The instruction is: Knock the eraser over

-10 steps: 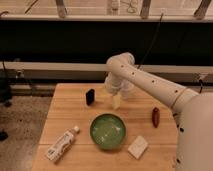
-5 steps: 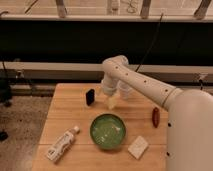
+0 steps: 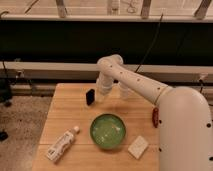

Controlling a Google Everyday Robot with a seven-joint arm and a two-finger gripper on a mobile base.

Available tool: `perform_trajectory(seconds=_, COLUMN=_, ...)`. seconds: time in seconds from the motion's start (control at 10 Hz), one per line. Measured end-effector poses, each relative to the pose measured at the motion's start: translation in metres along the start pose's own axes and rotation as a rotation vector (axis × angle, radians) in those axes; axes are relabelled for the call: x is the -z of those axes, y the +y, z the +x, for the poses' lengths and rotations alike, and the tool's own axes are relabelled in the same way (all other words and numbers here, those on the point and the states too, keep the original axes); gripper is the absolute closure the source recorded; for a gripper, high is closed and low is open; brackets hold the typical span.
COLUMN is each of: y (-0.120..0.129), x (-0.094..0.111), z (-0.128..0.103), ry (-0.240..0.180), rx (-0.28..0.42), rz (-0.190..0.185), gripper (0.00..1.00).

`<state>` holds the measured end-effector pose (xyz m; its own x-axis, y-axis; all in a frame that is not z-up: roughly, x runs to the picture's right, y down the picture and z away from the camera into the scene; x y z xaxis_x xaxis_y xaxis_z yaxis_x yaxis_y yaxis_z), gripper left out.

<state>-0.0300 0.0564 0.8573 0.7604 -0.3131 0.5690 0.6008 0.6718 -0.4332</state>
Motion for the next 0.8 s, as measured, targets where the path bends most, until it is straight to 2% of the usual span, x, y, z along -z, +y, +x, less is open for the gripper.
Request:
perform_trajectory(seconds=0.3, y=-0.040, x=0.000, z=-0.003, ry=-0.014, rx=0.031, rz=0.049, gripper=1.00)
perform_trajectory(seconds=0.8, y=-0.104, x=-0.007, z=-0.040, ry=-0.053, rx=0.115, rz=0.098, gripper=1.00)
